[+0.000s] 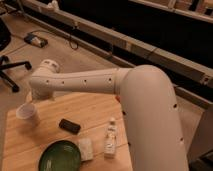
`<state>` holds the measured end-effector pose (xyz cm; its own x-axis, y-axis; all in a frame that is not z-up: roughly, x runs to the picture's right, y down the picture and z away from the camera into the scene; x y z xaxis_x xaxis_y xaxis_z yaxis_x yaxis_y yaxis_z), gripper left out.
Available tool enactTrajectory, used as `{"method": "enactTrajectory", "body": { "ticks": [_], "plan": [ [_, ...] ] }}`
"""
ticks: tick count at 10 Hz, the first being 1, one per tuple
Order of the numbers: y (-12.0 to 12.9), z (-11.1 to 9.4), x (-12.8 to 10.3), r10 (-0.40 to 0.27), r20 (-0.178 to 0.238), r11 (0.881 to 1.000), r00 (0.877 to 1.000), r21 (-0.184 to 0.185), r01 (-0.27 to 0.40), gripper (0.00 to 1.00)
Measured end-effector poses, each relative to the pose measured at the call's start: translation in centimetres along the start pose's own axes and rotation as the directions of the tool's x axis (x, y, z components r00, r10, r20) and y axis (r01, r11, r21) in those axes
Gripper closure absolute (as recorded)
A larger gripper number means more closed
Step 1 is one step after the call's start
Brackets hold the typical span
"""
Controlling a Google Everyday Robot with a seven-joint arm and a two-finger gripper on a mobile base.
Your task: Place the ceramic cup in the ceramic bowl
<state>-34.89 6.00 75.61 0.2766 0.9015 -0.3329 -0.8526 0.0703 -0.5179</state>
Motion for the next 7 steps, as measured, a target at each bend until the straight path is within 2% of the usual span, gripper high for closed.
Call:
{"method": "enactTrajectory", "body": {
  "ticks": [2,4,5,7],
  "plan": [
    [2.7,3.0,-1.3,-0.02,-0.035,1.0,0.999,-0.018,0.019,0.27],
    [3.8,4.6,-1.8,-0.035,-0.069,0.999,0.997,-0.017,0.034,0.27],
    [4.0,5.3,-1.8,-0.04,-0.092,0.999,0.995,-0.004,0.039,0.27],
    [4.3,5.9,-1.3,-0.041,-0.138,0.998,0.99,0.047,0.048,0.27]
  ]
}}
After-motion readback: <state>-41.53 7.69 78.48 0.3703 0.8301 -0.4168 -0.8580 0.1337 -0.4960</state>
